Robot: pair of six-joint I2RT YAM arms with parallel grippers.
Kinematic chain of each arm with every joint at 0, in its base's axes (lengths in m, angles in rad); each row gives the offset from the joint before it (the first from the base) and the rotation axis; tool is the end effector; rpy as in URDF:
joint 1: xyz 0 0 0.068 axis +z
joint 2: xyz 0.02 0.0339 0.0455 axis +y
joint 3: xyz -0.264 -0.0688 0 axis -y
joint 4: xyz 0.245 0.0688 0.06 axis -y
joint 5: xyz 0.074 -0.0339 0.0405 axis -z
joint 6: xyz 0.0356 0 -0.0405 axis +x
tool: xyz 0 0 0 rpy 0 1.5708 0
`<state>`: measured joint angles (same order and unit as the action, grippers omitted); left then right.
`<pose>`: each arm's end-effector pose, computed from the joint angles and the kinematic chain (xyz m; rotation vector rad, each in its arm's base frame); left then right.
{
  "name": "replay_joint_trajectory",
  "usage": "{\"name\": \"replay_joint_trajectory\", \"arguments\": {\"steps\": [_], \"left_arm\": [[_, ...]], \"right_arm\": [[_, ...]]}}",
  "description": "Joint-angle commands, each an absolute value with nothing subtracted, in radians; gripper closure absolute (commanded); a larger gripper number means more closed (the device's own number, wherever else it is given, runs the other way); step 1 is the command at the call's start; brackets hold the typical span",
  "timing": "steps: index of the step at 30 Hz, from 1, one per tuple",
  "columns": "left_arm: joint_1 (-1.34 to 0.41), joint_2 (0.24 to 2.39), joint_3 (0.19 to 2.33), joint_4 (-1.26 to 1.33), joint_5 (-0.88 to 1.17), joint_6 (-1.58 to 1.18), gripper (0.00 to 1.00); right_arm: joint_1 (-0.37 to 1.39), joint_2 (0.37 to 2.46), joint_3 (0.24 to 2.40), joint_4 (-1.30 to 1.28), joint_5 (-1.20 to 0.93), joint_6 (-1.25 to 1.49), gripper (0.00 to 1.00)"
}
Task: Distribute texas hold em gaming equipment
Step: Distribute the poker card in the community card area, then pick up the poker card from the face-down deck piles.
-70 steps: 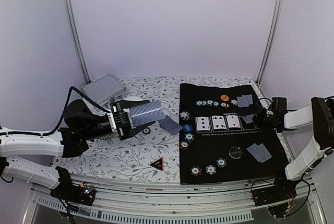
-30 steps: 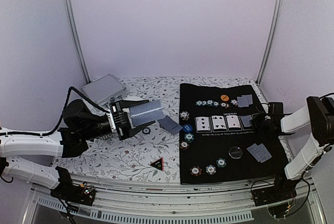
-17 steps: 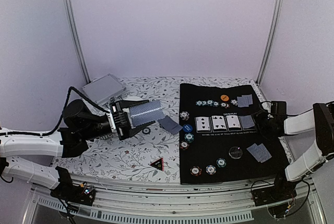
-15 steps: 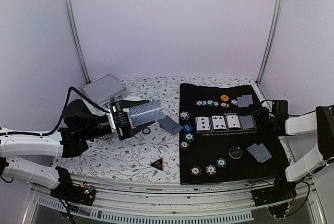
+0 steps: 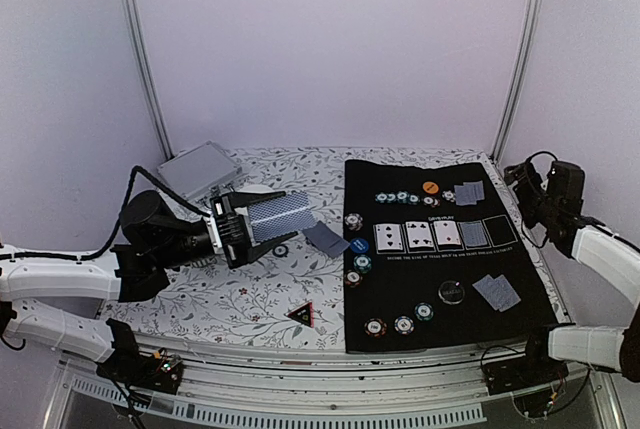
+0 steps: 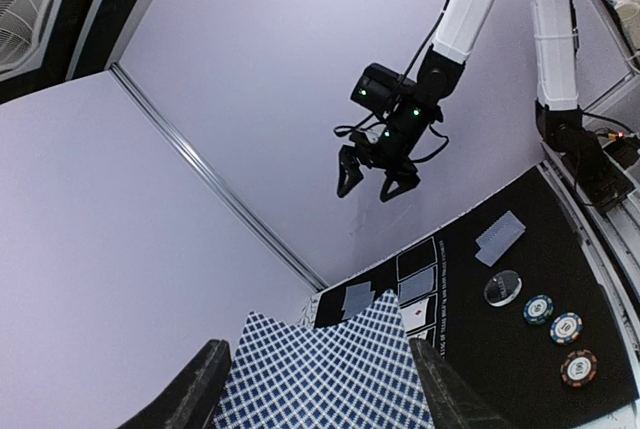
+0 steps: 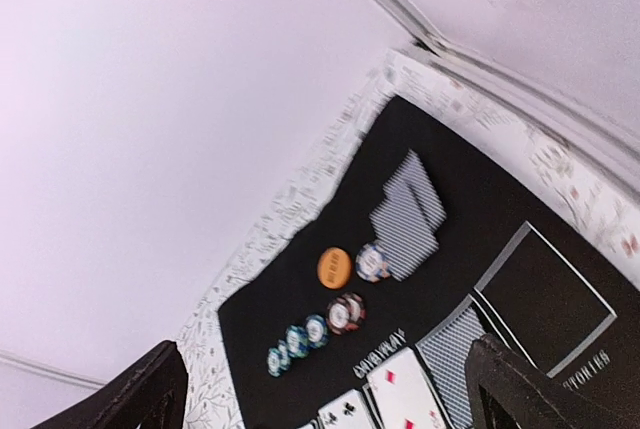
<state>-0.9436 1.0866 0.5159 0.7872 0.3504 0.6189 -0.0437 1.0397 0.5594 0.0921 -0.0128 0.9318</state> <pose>0.1313 -0.2020 0.2884 1.1648 0.7512 -0.5086 0.2325 -0.0097 0.2397 0.9329 1.7768 0.5905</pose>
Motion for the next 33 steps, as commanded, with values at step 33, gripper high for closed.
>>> {"name": "replay_joint_trajectory", "arguments": {"steps": [33], "left_arm": [[-0.960, 1.028, 0.493, 0.879, 0.337, 0.635, 0.44]], "right_arm": [[0.713, 1.396, 1.517, -0.389, -0.534, -0.072, 0.01]]}}
